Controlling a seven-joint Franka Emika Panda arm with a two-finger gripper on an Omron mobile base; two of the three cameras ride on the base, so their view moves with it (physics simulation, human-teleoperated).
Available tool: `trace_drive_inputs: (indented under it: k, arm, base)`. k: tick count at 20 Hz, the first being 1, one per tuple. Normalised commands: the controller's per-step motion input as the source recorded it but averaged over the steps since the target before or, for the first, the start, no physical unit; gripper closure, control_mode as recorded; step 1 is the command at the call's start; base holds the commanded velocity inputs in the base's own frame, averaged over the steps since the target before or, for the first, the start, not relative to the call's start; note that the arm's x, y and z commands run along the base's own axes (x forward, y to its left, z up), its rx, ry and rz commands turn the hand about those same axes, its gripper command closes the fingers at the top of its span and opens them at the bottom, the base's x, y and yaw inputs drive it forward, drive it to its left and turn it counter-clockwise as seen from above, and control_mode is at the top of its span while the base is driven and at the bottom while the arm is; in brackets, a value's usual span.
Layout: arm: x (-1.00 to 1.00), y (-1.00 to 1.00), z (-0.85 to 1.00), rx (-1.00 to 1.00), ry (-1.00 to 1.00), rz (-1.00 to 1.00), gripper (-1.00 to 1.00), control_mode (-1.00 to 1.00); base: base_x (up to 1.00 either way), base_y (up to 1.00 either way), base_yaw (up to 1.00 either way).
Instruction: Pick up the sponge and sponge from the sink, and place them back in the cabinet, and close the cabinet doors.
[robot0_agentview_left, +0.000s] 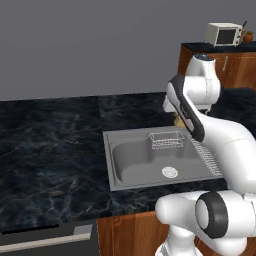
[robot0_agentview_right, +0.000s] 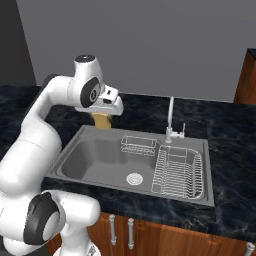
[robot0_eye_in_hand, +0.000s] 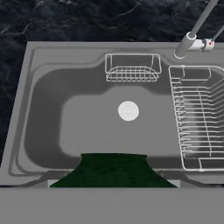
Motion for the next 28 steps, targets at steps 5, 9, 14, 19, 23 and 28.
trace_drive_inputs:
  k: [5,9,14,19,23,28]
  arm:
    - [-0.22,0.00,0.79,0.00,0.00,0.00,1.00,-1.00]
    - [-0.29,0.00,0.63,0.00,0.00,0.00,1.00,-1.00]
    - [-0.30,0.00,0.55,0.00,0.00,0.00,1.00,-1.00]
    - [-0.35,0.00,0.33,0.00,0.00,0.00,1.00,-1.00]
    - [-0.52,0.00,0.03,0.00,0.00,0.00,1.00,-1.00]
    - [-0.47,0.00,0.00,0.00,0.00,0.00,1.00,-1.00]
  base:
    - [0.00,0.00,0.00]
    - [0.00,0.00,0.00]
    - [0.00,0.00,0.00]
    - [0.00,0.00,0.00]
    - [0.00,0.00,0.00]
    - [0.00,0.00,0.00]
